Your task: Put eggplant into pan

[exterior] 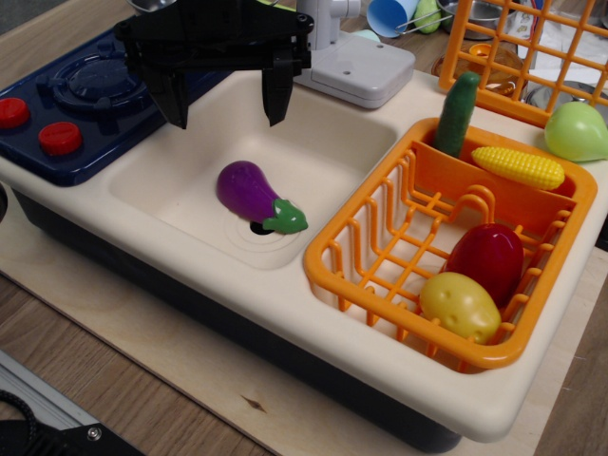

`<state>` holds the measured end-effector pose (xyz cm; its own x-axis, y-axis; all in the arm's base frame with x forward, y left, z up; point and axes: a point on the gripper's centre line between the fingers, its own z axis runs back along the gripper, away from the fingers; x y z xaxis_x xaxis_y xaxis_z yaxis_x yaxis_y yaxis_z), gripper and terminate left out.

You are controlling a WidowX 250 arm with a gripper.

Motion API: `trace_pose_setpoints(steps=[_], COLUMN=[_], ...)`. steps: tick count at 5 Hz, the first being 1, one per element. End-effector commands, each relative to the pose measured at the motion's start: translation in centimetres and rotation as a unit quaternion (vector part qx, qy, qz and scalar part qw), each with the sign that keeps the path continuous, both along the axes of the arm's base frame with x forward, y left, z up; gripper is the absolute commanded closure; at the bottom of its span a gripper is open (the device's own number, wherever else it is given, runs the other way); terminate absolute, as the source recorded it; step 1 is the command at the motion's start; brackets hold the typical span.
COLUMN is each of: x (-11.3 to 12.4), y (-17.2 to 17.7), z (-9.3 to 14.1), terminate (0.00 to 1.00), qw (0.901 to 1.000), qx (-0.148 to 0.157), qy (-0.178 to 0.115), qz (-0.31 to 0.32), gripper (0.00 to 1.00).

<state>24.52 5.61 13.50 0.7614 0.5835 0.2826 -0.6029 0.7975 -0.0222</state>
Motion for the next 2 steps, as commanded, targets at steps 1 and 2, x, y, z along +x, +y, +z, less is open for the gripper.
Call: trace_pose_setpoints(steps=[1,2], x=[0.0,1.1], y=[0.0,0.3], z=[0.0,-2.1], terminate=[0.0,0.0], qw=[1.0,0.9999], qx=[0.0,0.004], qy=[0.0,-0.001], qz=[0.0,0.014], gripper=[0.0,0.0])
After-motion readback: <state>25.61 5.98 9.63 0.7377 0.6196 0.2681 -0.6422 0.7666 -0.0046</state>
